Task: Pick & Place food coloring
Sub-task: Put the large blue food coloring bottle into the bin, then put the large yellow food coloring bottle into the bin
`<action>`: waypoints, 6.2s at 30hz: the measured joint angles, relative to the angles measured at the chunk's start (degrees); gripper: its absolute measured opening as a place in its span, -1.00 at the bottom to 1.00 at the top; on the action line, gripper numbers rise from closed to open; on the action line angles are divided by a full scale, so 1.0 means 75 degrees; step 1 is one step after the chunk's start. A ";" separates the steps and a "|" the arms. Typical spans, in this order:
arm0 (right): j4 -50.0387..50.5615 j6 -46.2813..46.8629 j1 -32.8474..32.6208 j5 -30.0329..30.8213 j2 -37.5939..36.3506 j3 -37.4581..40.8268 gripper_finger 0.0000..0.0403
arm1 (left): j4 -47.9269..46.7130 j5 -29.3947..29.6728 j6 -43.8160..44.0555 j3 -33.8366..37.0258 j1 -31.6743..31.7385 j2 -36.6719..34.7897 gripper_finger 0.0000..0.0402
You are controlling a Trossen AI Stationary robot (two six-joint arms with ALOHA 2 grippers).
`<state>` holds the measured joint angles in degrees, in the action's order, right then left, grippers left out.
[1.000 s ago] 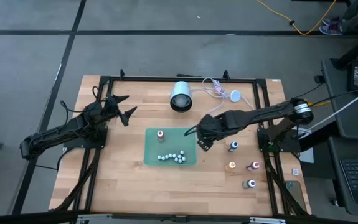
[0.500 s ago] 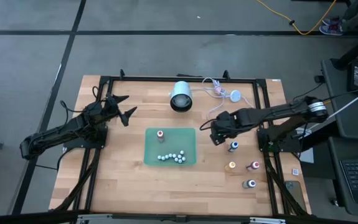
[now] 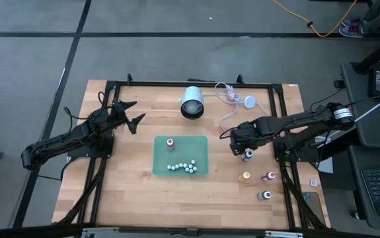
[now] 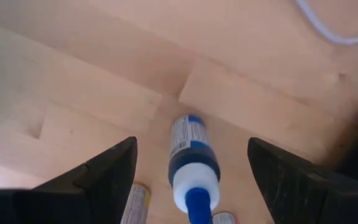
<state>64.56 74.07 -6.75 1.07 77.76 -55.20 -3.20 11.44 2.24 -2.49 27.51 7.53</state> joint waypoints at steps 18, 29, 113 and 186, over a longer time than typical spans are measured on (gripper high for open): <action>-0.0279 0.0112 -0.0142 -0.0809 -0.0097 0.0327 0.34 | -0.0001 0.0000 0.0000 -0.0001 -0.0001 0.0002 0.80; -0.0252 0.0082 -0.0142 -0.1019 -0.0097 0.0327 -0.07 | -0.0001 0.0000 0.0000 0.0001 0.0002 0.0001 0.80; 0.1944 -0.7783 0.0642 0.0135 0.6588 -0.9348 -0.40 | -0.0001 0.0001 0.0000 -0.0001 0.0002 0.0000 0.80; 0.0311 -0.9695 0.0652 0.0509 0.7280 -0.9835 -0.26 | -0.0001 0.0000 0.0000 0.0001 -0.0001 0.0003 0.80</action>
<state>66.90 1.36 -1.86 4.88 132.36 -128.97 -3.20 11.44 2.24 -2.49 27.51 7.55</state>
